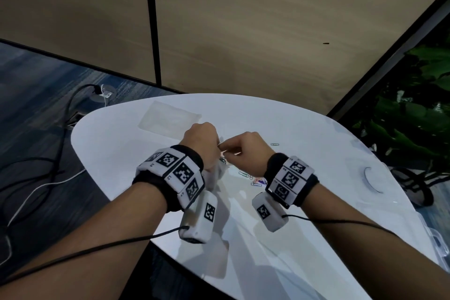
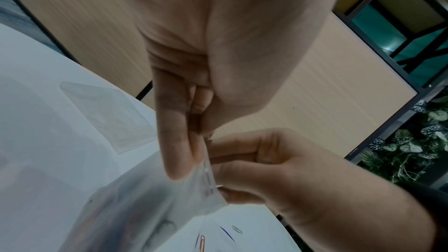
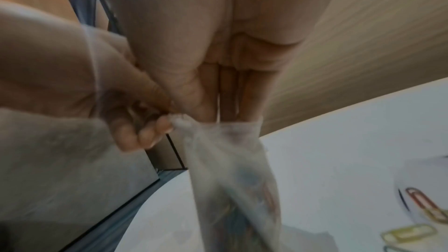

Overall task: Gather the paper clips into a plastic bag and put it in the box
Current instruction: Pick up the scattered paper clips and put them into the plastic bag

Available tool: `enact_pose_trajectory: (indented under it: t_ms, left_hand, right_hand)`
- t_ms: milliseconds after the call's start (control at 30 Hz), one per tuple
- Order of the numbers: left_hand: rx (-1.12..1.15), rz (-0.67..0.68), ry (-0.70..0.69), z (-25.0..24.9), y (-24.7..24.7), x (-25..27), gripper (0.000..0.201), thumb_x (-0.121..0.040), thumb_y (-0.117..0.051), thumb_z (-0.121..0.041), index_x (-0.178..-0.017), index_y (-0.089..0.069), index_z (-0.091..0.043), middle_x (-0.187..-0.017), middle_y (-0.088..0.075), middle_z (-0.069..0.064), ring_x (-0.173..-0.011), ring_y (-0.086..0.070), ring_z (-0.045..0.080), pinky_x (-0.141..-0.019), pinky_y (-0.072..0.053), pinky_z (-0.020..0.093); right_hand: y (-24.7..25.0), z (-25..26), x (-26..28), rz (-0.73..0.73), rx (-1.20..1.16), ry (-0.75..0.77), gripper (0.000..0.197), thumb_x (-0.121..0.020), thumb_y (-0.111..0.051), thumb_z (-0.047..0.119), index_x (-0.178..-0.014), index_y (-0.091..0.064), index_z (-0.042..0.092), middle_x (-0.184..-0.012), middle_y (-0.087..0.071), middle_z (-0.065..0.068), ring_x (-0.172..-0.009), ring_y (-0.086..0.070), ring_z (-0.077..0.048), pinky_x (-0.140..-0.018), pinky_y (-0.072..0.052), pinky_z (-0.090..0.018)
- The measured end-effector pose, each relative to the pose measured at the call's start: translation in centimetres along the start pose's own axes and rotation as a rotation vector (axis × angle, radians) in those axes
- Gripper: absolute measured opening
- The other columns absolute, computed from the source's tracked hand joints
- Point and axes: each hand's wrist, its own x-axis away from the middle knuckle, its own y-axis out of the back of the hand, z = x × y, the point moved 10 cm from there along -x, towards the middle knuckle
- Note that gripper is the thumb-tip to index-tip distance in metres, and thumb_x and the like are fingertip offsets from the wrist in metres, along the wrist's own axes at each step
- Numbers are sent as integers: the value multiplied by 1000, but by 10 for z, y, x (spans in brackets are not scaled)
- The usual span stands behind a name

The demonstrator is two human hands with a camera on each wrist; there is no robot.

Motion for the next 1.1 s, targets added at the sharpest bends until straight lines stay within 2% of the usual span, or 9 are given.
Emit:
enact_pose_trajectory:
  t_ms: [100, 167, 267, 367, 500, 733, 900, 1000, 1100]
  left_hand:
    - [0, -14, 0, 3, 5, 2, 30, -92, -54, -1, -118, -69, -2, -108, -73, 21, -100, -73, 38, -92, -61, 42]
    - [-4, -5, -1, 7, 6, 3, 31, -93, -52, 1, -120, -66, -1, -111, -71, 21, -101, -73, 38, -92, -61, 42]
    - [-28, 9, 0, 15, 6, 4, 32, -92, -51, 2, -121, -65, -1, -109, -70, 20, -99, -72, 36, -91, -61, 43]
    - [-40, 14, 4, 18, 7, 4, 31, -92, -50, 2, -119, -66, -1, -105, -72, 20, -98, -73, 36, -89, -62, 43]
    - [-66, 27, -4, 15, 8, 3, 33, -93, -49, 2, -123, -64, -1, -107, -72, 20, -100, -73, 35, -92, -61, 42]
    - [-112, 28, -32, 5, 4, 5, 34, -94, -52, -1, -126, -63, -2, -116, -69, 19, -105, -71, 33, -96, -59, 41]
    - [-127, 27, -32, 3, 5, 9, 32, -94, -50, -2, -123, -65, -1, -111, -72, 19, -101, -73, 34, -93, -60, 42]
    - [-119, 34, -18, 6, 5, 10, 30, -93, -52, -2, -118, -68, -1, -107, -74, 19, -98, -74, 34, -91, -61, 42]
    - [-104, 35, -12, 7, 6, 11, 30, -93, -52, -1, -118, -69, 0, -107, -74, 19, -97, -74, 35, -90, -62, 43]
  right_hand:
    - [35, -24, -5, -127, -287, -72, 37, -81, -46, -7, -85, -77, 12, -81, -76, -7, -76, -74, -18, -70, -61, -28]
    - [60, -72, -13, -254, -294, -187, 36, -84, -45, -6, -82, -76, 13, -88, -75, -10, -80, -74, -22, -73, -62, -34]
    - [66, -163, -23, -188, 139, -431, 31, -96, -48, 11, -117, -69, 19, -129, -63, -8, -114, -62, -25, -102, -47, -32]
    - [33, -224, -22, 64, 339, -564, 49, -103, -36, 28, -151, -31, 17, -159, -24, -10, -145, -28, -27, -118, -21, -35]
    - [-3, -230, -18, 135, 449, -553, 54, -100, -39, 17, -150, -23, 4, -158, -18, -19, -143, -25, -38, -116, -27, -46]
    - [-56, -169, 10, 315, 540, -263, 61, -100, -35, 21, -154, -7, 12, -161, -7, -12, -142, -23, -36, -113, -31, -45]
    - [-90, -155, 28, 373, 754, -97, 65, -90, -48, 14, -149, -21, 12, -153, -24, -19, -128, -43, -40, -103, -43, -47]
    - [-85, -139, 25, 204, 759, -32, 28, -94, -45, 7, -121, -54, 7, -120, -56, -14, -101, -61, -32, -83, -50, -37]
    - [-72, -134, 18, 125, 734, -53, 24, -94, -44, 6, -101, -67, 7, -103, -64, -11, -94, -64, -30, -80, -51, -34]
